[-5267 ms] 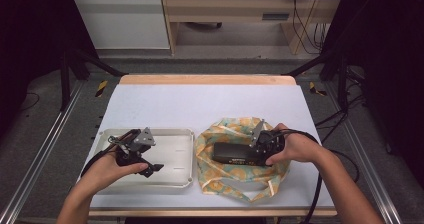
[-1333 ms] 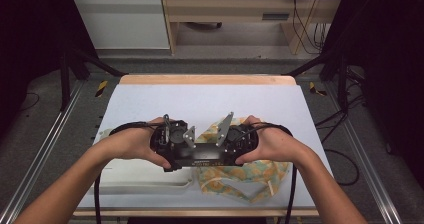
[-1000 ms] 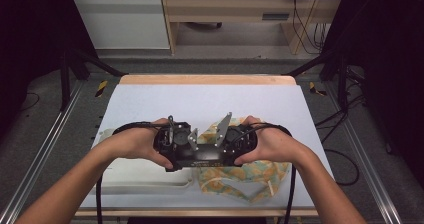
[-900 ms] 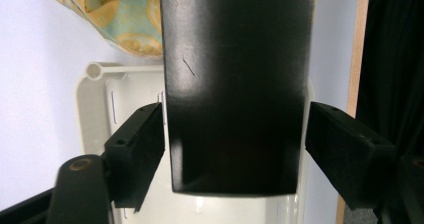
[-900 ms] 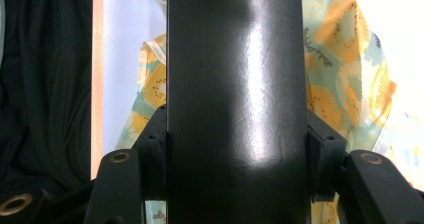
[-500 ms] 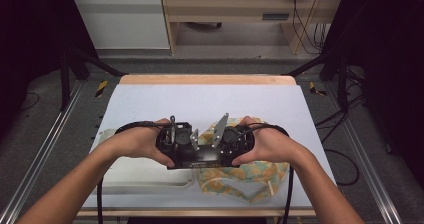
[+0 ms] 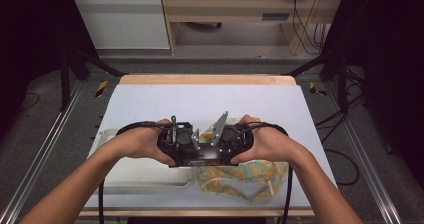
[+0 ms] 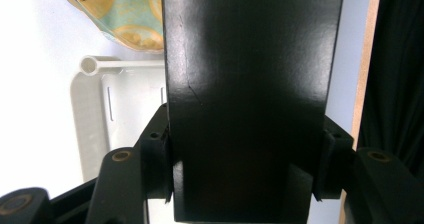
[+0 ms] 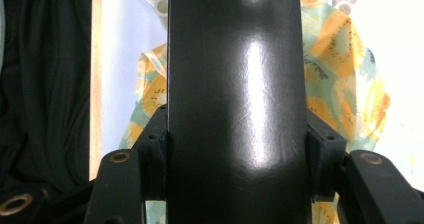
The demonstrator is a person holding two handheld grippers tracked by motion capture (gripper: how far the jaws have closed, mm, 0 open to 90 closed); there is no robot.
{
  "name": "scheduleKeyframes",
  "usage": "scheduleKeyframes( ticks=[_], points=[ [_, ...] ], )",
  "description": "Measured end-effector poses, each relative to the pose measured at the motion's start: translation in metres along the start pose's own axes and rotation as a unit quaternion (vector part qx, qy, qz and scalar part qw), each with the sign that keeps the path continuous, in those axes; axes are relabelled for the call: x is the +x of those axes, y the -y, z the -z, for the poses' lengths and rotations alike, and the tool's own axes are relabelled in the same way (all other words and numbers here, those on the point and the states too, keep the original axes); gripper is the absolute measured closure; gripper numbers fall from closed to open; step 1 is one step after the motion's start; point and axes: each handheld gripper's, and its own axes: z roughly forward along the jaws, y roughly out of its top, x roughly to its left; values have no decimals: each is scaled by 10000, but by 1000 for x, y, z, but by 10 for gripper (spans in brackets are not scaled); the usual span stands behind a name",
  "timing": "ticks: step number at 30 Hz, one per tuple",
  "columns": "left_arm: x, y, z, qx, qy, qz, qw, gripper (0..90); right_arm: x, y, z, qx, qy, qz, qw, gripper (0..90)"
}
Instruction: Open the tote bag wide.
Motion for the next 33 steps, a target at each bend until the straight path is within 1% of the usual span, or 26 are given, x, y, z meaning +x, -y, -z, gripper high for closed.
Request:
scheduleKeyframes(
  ticks=[3,9,11,12,14,15,17,19,21,22,23,25,26,28,29,32,33],
  points=[
    [1,0,0,-31,-57,7,10000,422,0,1,0,-26,41,-12,10000,433],
    [0,-1,3,11,-170,-10,9999,429,1,2,1,-97,134,20,9999,427],
    [0,0,3,-26,-143,-1,9999,430,2,3,1,-137,169,18,9998,422],
    [0,1,3,-32,-180,-11,9998,430,2,3,1,-162,148,22,9998,421],
    [0,1,3,-64,-150,-1,9999,431,1,4,1,-191,183,-29,9996,409],
    [0,1,3,-79,-154,0,9998,432,1,5,1,-212,141,-56,9997,406],
    [1,2,3,-57,-168,23,9998,432,1,5,0,-204,146,-31,9997,374],
    [2,4,3,-53,-171,55,9998,432,1,5,0,-186,127,-39,9997,283],
    [5,8,4,-77,-160,62,9998,433,2,7,2,-266,300,-15,9992,189],
    [5,10,4,-130,-147,87,9998,433,2,9,4,-305,347,-29,9989,166],
    [6,12,5,-106,-141,68,9998,433,2,11,6,-373,442,-45,9983,124],
    [7,16,7,-136,-142,76,9998,432,0,16,12,-499,530,-154,9972,88],
    [8,18,8,-168,-142,79,9997,432,-1,18,16,-608,573,-198,9963,76],
    [10,22,11,-191,-137,94,9997,433,0,24,24,-853,641,-319,9938,67],
    [11,25,12,-184,-127,121,9997,432,0,28,28,-954,715,-357,9922,65],
    [14,32,18,-266,-193,90,9994,432,1,36,39,-1135,912,-479,9882,64],
    [15,35,19,-287,-176,105,9994,432,1,40,43,-1198,1016,-573,9859,65]
  ],
)
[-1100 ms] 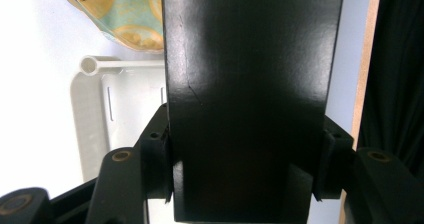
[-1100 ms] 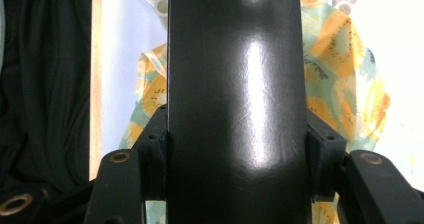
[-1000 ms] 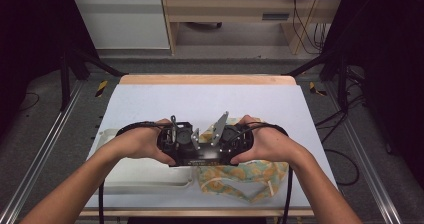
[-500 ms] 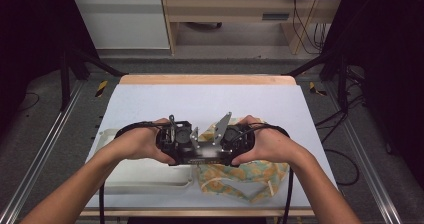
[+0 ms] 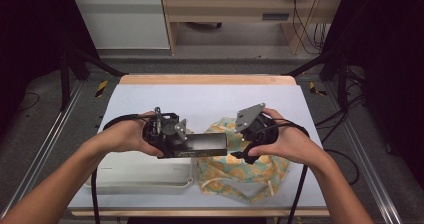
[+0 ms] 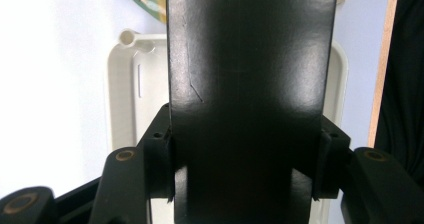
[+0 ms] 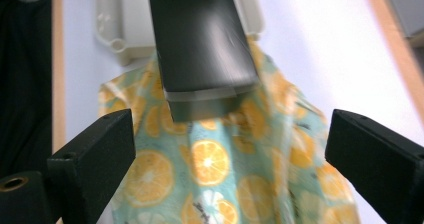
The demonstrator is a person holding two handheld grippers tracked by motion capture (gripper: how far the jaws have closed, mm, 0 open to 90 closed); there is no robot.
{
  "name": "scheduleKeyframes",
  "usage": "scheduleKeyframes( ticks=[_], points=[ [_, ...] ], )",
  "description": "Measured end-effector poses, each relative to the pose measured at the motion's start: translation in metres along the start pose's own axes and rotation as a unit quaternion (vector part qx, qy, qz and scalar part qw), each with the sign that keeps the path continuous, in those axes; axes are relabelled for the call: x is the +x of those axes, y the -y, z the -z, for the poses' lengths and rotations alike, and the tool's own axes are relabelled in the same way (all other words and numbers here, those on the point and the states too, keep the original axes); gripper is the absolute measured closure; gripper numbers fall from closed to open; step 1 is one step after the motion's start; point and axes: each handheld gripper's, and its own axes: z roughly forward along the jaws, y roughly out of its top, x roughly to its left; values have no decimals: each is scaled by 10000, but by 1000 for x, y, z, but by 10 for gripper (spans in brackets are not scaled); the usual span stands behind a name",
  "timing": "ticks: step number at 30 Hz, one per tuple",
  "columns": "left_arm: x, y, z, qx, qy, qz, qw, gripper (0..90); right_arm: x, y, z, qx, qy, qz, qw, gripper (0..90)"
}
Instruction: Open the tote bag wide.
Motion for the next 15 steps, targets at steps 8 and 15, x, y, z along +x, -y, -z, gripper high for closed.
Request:
scheduleKeyframes(
  ticks=[8,15],
  points=[
    [2,16,12,-120,-176,28,9998,432,1,24,16,-307,532,-538,9967,72],
    [-1,32,23,-83,-342,207,9992,432,10,47,15,-179,973,-1152,9884,68]
  ],
)
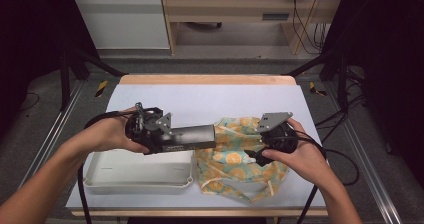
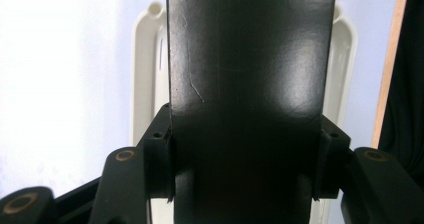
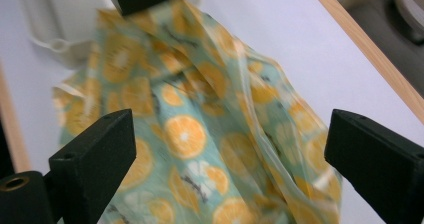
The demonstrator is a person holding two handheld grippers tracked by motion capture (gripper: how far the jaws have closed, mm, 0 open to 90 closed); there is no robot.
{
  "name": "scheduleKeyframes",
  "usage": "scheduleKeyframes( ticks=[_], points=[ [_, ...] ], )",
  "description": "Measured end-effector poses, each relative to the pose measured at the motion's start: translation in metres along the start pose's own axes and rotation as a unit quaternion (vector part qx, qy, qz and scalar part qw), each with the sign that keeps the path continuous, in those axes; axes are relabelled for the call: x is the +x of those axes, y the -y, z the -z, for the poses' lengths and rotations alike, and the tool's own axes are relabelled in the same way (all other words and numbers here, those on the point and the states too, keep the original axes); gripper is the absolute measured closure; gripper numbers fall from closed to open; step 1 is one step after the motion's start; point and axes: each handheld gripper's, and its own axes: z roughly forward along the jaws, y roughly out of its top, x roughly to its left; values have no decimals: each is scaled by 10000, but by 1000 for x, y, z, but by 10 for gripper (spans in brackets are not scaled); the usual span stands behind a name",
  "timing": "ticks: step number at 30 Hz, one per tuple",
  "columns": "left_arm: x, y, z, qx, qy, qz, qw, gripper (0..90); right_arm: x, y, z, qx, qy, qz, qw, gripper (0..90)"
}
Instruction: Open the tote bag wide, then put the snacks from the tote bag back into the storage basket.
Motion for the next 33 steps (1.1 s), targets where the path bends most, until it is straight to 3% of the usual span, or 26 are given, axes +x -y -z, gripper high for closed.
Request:
scheduleKeyframes(
  ticks=[2,12,23,29,33],
  points=[
    [2,6,0,39,-18,81,10000,432,0,9,0,-9,198,-177,9996,69],
    [14,35,6,118,-119,341,9993,432,-8,35,-2,-12,382,-591,9975,73],
    [16,46,12,78,-113,308,9994,432,-13,50,5,-118,597,-839,9946,73],
    [17,47,14,137,-112,149,9997,432,-12,57,9,-126,698,-918,9933,74],
    [17,49,11,185,-117,160,9996,432,-12,61,11,-202,766,-970,9921,78]
  ],
)
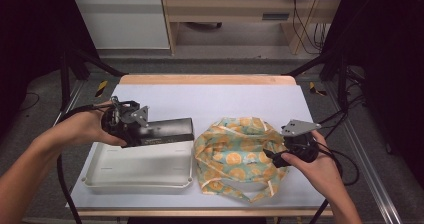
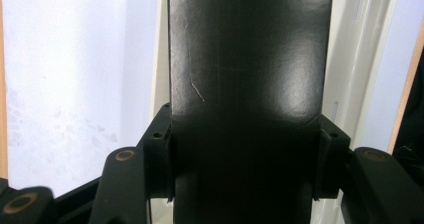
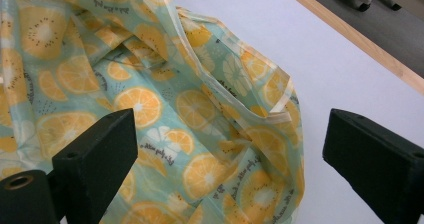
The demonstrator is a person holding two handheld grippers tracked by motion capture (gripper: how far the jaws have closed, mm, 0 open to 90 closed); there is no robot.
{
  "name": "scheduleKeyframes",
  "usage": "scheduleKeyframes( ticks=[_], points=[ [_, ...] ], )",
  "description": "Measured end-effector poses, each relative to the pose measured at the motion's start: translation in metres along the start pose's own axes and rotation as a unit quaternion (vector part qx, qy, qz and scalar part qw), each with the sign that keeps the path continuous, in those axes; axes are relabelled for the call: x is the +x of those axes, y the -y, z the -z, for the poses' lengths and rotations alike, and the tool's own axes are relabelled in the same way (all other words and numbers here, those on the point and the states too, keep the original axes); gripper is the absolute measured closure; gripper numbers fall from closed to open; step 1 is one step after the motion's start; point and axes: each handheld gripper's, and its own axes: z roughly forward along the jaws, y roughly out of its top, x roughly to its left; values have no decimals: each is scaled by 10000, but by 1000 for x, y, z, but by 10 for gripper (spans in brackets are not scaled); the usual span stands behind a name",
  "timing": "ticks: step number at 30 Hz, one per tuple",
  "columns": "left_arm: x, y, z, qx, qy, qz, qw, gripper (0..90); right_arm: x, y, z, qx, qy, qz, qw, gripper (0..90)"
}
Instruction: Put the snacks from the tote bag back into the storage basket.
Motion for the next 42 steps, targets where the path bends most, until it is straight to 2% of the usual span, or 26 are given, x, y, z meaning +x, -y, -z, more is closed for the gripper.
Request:
scheduleKeyframes(
  ticks=[10,19,26,28,30,38,42],
  points=[
    [3,5,-9,-55,25,-2,10000,432,-4,13,-2,-54,229,-275,9993,80],
    [6,10,-23,44,104,-43,9999,432,-5,25,2,-113,430,-467,9979,88],
    [12,9,-36,51,214,-76,9997,432,-7,42,11,-257,732,-843,9934,90],
    [11,9,-41,69,260,-131,9996,432,-8,47,13,-372,794,-972,9914,91],
    [11,8,-44,122,279,-217,9993,432,-10,51,15,-376,814,-1099,9899,91],
    [11,16,-49,101,318,-212,9992,431,-10,64,24,-451,994,-1208,9867,89],
    [8,15,-56,109,367,-284,9989,431,-10,67,20,-437,1058,-1323,9846,77]
  ],
)
